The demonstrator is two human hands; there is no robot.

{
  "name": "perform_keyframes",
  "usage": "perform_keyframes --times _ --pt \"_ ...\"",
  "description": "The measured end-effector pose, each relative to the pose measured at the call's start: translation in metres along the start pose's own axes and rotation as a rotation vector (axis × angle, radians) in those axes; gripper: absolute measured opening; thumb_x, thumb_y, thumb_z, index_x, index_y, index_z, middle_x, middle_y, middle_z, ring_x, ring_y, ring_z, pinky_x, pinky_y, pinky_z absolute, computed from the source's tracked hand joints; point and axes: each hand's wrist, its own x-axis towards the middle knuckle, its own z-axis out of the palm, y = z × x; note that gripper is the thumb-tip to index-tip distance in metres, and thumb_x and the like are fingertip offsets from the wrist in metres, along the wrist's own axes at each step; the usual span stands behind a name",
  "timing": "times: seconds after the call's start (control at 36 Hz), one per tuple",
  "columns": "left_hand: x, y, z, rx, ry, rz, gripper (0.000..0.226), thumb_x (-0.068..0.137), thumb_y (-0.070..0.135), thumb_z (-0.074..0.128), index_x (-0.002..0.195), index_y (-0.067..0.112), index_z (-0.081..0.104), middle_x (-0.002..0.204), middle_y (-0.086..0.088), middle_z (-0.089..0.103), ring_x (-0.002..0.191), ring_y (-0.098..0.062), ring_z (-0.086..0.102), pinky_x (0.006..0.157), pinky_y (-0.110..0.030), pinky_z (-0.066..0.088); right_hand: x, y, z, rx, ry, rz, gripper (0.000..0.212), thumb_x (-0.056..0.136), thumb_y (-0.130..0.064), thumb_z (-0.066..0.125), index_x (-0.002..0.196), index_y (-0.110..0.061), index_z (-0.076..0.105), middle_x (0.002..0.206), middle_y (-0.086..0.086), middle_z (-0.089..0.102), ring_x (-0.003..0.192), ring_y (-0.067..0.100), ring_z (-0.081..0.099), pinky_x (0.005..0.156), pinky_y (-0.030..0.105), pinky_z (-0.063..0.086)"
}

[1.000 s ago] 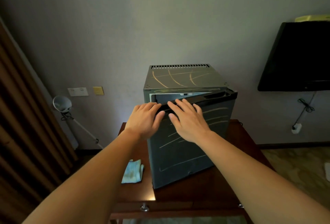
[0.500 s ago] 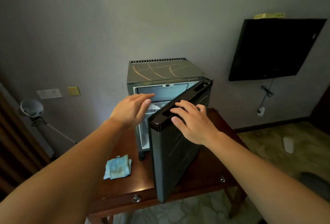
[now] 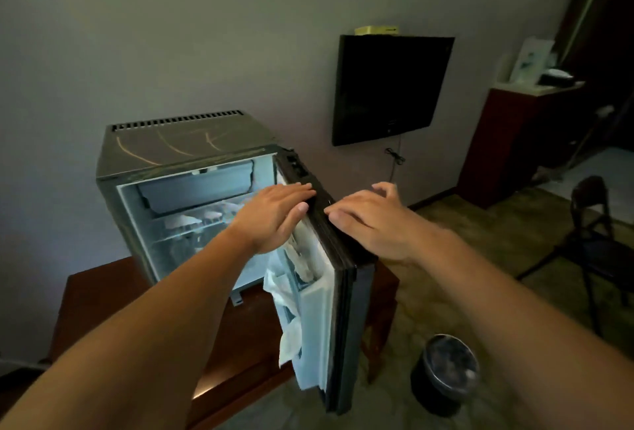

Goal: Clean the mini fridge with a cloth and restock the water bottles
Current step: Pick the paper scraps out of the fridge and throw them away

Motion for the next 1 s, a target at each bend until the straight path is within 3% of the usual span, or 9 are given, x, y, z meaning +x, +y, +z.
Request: perform_keyframes --times 0.11,0.19,0.31,0.47,0.67,0.83,1.0 --pt "0.026 0.009 0.021 -0.028 0.026 0.036 0.05 0.105 0.034 0.033 0.145 0.012 0.054 0.152 -0.005 0.05 0.146 -0.022 0.039 0.119 -0.043 0.03 -0.009 0.024 -0.013 -0.135 -0.032 0.127 0.088 0.084 -0.085 -0.007 0.133 -0.046 0.054 0.133 -0.013 0.061 0.134 0.01 0.037 0.112 0.051 0.004" --pt "0.046 0.015 0.038 -0.019 0.008 0.013 0.056 0.105 0.043 0.024 0.152 0.02 0.045 0.161 -0.001 0.037 0.153 -0.019 0.025 0.124 -0.041 0.018 -0.011 0.038 -0.019 -0.242 -0.03 0.225 0.092 0.084 -0.083 -0.009 0.132 -0.041 0.058 0.125 -0.005 0.064 0.13 0.018 0.037 0.105 0.049 0.004" --pt "0.075 0.025 0.062 0.0 -0.015 -0.075 0.062 0.103 0.052 0.011 0.158 0.033 0.031 0.167 0.006 0.024 0.157 -0.019 0.006 0.126 -0.043 0.004 -0.007 0.054 -0.015 -0.363 -0.032 0.33 0.072 0.095 -0.071 0.007 0.125 -0.03 0.058 0.116 -0.001 0.065 0.115 0.024 0.046 0.098 0.051 0.019" --pt "0.115 0.033 0.093 0.011 -0.027 -0.166 0.064 0.1 0.057 0.006 0.159 0.039 0.021 0.169 0.005 0.015 0.157 -0.021 -0.004 0.125 -0.045 -0.001 0.006 0.09 0.006 -0.327 0.086 0.489 0.053 0.103 -0.055 0.028 0.138 -0.02 0.048 0.13 0.008 0.057 0.118 0.029 0.053 0.103 0.048 0.038" --pt "0.151 0.032 0.113 0.173 0.004 -0.222 0.063 0.102 0.058 0.002 0.159 0.04 0.021 0.166 0.003 0.026 0.155 -0.027 0.012 0.125 -0.048 -0.001 0.03 0.142 0.022 -0.317 0.214 0.507 0.054 0.104 -0.049 0.023 0.142 -0.02 0.048 0.134 0.007 0.056 0.129 0.028 0.048 0.12 0.049 0.025" --pt "0.179 0.026 0.127 0.211 0.009 -0.26 0.064 0.102 0.058 0.001 0.159 0.038 0.021 0.165 0.002 0.028 0.153 -0.031 0.017 0.125 -0.05 0.012 0.05 0.187 0.03 -0.25 0.212 0.473 0.055 0.106 -0.046 0.019 0.153 -0.02 0.034 0.154 0.003 0.041 0.149 0.028 0.025 0.124 0.049 0.017" --pt "0.191 0.022 0.135 0.246 0.029 -0.27 0.063 0.104 0.054 0.004 0.16 0.034 0.022 0.166 0.0 0.027 0.153 -0.032 0.016 0.125 -0.049 0.012 0.068 0.218 0.039 -0.233 0.223 0.427 0.054 0.107 -0.046 0.021 0.155 -0.022 0.029 0.159 0.004 0.034 0.152 0.028 0.019 0.124 0.052 0.013"
